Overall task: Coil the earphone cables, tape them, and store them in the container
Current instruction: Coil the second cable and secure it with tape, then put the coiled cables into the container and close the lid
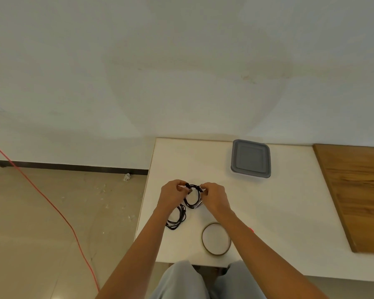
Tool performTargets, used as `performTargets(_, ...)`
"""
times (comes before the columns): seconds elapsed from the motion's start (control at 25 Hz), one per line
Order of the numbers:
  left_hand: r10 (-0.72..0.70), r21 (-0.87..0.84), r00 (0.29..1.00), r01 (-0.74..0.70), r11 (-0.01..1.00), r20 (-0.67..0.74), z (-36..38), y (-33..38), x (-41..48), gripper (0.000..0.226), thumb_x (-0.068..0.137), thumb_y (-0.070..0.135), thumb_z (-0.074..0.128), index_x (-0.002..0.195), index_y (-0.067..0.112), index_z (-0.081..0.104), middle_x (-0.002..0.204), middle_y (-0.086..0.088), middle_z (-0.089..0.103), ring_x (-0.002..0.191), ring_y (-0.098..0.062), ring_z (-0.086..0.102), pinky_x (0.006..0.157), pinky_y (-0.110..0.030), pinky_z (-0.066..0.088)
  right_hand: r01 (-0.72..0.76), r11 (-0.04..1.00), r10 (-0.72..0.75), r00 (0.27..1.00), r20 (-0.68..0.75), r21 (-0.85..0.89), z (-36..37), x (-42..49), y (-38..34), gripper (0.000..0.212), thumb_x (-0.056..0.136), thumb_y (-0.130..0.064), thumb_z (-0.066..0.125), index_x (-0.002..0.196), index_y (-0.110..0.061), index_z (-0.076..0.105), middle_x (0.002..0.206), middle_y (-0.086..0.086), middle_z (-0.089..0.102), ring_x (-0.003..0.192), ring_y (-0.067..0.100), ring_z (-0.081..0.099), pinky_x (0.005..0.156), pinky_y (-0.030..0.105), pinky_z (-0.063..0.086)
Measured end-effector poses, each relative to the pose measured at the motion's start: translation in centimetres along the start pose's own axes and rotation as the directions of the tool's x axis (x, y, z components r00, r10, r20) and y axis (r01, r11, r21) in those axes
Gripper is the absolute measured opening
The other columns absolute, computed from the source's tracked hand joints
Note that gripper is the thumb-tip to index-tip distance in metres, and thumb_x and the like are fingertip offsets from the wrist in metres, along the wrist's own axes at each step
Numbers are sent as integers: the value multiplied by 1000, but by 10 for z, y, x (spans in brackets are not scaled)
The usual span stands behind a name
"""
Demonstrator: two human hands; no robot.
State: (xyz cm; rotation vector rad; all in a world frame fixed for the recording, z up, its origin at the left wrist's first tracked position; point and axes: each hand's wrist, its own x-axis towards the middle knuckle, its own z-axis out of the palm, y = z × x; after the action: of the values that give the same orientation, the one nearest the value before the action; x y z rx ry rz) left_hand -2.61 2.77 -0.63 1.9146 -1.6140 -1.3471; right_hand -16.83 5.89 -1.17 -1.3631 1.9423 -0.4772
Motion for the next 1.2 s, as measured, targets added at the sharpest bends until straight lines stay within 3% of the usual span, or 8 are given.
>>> performTargets(0.32,143,363,984,-95,927,-107,8,-5,0,28,91,20,60,119,19,59,115,1,68,100,-19,62,77,-32,48,-22,999,22,1000,-8,29,7,-2,14,24,86,-1,51,103,-10,65,101,10,67,84,23,62,73,33,53)
performTargets(0.44,157,380,982,-104,919,-110,7,0,-4,37,94,24,56,131,20,51,122,-1,63,110,-20,58,83,-33,46,33,995,-35,999,16,96,0,-4,15,22,86,0,54,104,-7,65,101,12,66,81,16,57,73,24,49)
performTargets(0.56,209,233,952,-155,960,-224,7,7,-18,32,94,27,56,126,22,53,119,3,61,108,-17,58,83,-31,47,180,974,-152,969,-196,135,-25,-11,19,22,87,-4,58,107,-10,64,105,7,63,92,15,57,82,24,48)
performTargets(0.68,208,-42,951,-223,974,-227,16,23,-28,26,92,19,61,117,15,60,110,-1,65,94,-13,63,78,-18,47,266,957,-290,847,-445,-118,-60,-7,30,32,85,-6,63,116,-8,61,119,10,59,114,23,53,95,28,44)
performTargets(0.8,184,-147,971,-206,968,-150,30,42,-31,22,88,14,64,110,11,64,104,-1,67,82,-5,63,66,-3,44,111,956,-195,932,-305,-272,-81,14,38,55,89,-18,65,137,-4,44,145,16,43,137,33,34,111,41,33)
performTargets(0.92,147,-197,984,-164,967,-98,44,49,-28,21,87,15,64,108,11,66,100,-1,69,83,-8,62,65,-7,46,30,889,-115,981,-158,-457,-81,35,47,67,94,-29,58,148,-6,26,157,15,24,146,34,15,118,45,19)
performTargets(1.08,71,-266,997,-80,961,-45,55,45,-22,22,88,17,63,109,12,65,98,-4,69,86,-15,64,81,-30,54,21,819,-153,971,-184,-573,-70,41,52,57,95,-32,55,142,-6,37,150,16,39,142,35,28,114,45,26)
performTargets(1.2,6,-355,1000,-8,935,-6,59,39,-19,21,92,13,58,112,10,63,98,-7,68,85,-16,64,82,-31,56,95,797,-249,951,-181,-596,-56,22,56,50,94,-29,55,136,-3,47,140,18,50,136,36,38,110,47,33)
